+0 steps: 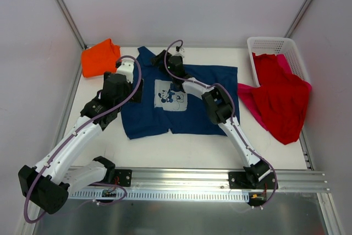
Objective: Fold and stack the t-shirts
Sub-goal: Flatten out the tshirt
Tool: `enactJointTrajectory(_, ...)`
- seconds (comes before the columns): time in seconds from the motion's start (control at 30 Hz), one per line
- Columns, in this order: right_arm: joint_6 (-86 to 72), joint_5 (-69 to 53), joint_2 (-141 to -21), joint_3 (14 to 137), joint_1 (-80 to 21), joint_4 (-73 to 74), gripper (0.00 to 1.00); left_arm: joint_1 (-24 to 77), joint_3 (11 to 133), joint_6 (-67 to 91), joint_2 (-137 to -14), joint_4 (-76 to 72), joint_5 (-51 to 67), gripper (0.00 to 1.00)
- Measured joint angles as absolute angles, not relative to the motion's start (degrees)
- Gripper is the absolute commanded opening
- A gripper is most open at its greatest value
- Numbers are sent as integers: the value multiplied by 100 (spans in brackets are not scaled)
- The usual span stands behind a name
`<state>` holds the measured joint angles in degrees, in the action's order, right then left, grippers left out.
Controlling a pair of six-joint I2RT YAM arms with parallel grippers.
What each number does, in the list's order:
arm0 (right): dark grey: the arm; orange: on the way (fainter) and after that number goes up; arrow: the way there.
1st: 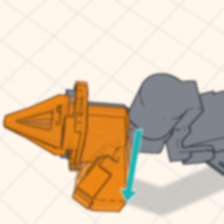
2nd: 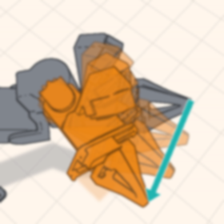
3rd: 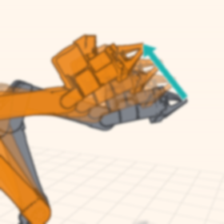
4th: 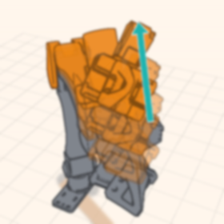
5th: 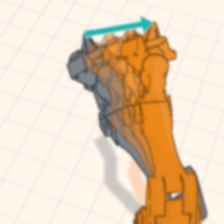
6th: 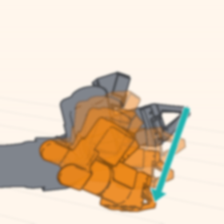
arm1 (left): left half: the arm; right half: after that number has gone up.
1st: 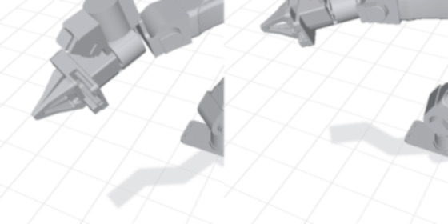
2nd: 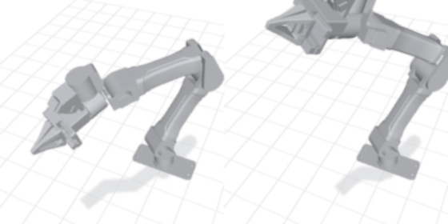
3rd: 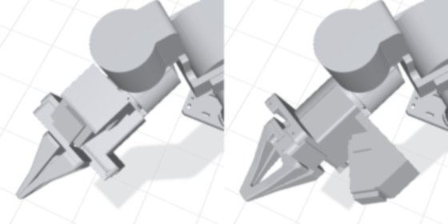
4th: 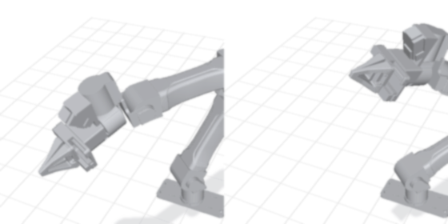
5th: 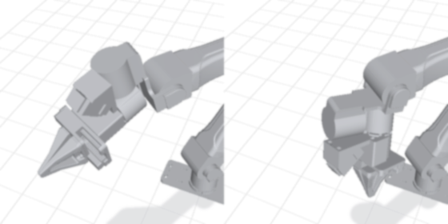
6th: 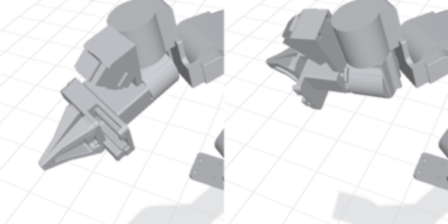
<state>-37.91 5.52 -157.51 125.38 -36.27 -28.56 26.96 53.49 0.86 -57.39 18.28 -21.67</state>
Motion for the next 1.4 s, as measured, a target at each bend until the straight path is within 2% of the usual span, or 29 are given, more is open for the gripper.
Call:
enactJointTrajectory(0.23,-3887,692,-16132,12951,-3601,-2926,47,2696,5349,86,-5758,1828,-2165,99)
enactJointTrajectory(0.27,-3898,698,-16175,12978,-3597,-2928,39,2696,5349,86,-5767,1828,-2165,99)
enactJointTrajectory(0.43,-3970,725,-16265,12995,-3570,-2934,15,2696,5347,86,-5776,1828,-2167,99)
enactJointTrajectory(0.47,-4001,733,-16280,12995,-3564,-2954,6,2696,5345,86,-5776,1828,-2165,99)
enactJointTrajectory(0.5,-4027,751,-16282,12995,-3562,-2980,4,2696,5345,86,-5776,1828,-2165,99)
enactJointTrajectory(0.8,-4707,1514,-16411,13078,-3527,-3566,1,2818,5328,-10,-5776,1828,-2248,99)
enactJointTrajectory(1.23,-6567,3815,-17111,13719,-3503,-4128,1,2985,5273,-165,-5837,1831,-2471,99)
enactJointTrajectory(1.27,-6692,3933,-17128,13758,-3489,-4086,2,3000,5273,-178,-5854,1831,-2477,99)
enactJointTrajectory(1.3,-6759,4005,-17143,13795,-3476,-4045,26,3009,5271,-200,-5870,1831,-2477,99)
enactJointTrajectory(1.33,-6886,4069,-17174,13872,-3457,-3972,55,3037,5269,-215,-5883,1828,-2480,99)
enactJointTrajectory(1.37,-6997,4123,-17211,13959,-3430,-3900,93,3039,5266,-222,-5894,1831,-2480,99)
enactJointTrajectory(1.4,-7196,4132,-17244,14049,-3398,-3955,99,3041,5264,-233,-5900,1831,-2482,99)
